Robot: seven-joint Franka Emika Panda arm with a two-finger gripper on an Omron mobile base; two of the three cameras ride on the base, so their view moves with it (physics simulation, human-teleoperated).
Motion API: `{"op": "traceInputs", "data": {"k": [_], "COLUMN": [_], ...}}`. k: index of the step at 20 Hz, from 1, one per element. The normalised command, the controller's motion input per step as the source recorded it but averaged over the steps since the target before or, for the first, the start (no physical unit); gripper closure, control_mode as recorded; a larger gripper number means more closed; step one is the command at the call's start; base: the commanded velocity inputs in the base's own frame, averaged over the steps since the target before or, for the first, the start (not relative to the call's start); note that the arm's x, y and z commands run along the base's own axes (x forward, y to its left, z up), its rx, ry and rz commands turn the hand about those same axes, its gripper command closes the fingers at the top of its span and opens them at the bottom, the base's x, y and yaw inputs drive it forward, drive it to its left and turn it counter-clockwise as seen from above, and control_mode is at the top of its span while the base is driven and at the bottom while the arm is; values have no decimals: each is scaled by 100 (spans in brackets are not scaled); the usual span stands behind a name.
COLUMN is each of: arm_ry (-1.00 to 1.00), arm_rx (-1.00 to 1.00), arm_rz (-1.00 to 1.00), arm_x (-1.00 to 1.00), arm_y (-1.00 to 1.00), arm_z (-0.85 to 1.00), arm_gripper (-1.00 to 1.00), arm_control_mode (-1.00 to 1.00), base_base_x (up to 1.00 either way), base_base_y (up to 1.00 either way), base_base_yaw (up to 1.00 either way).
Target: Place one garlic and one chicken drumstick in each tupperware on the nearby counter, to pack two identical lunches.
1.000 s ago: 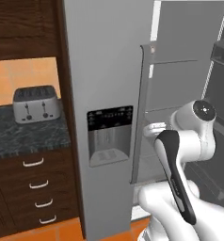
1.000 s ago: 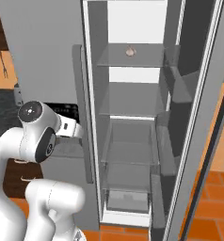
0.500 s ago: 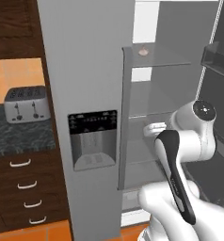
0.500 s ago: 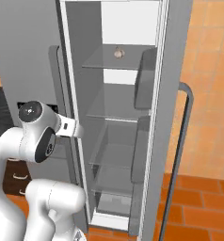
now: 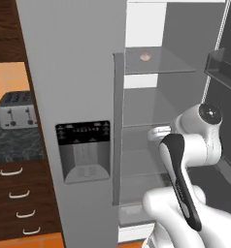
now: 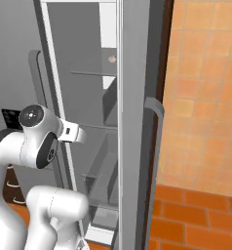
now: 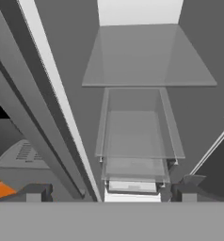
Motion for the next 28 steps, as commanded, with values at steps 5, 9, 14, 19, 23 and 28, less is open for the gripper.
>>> {"op": "traceInputs", "data": {"k": [5,9,14,19,23,28], "arm_ry": [0,0,-15,-44,-3,5], "arm_rx": [0,0,0,4,1,0], "arm_rz": [0,0,0,-2,-13,-15], "arm_x": [0,9,23,31,11,23], "arm_y": [0,0,0,0,0,-2], "arm_z": [0,0,21,86,100,93], "arm_gripper": [-100,-100,-100,-100,-100,-100], "arm_control_mode": [100,-100,-100,-100,-100,-100], "base_base_x": [0,13,0,0,0,0], "base_base_y": [-28,-3,0,0,0,0], "base_base_yaw": [5,1,0,0,0,0]}}
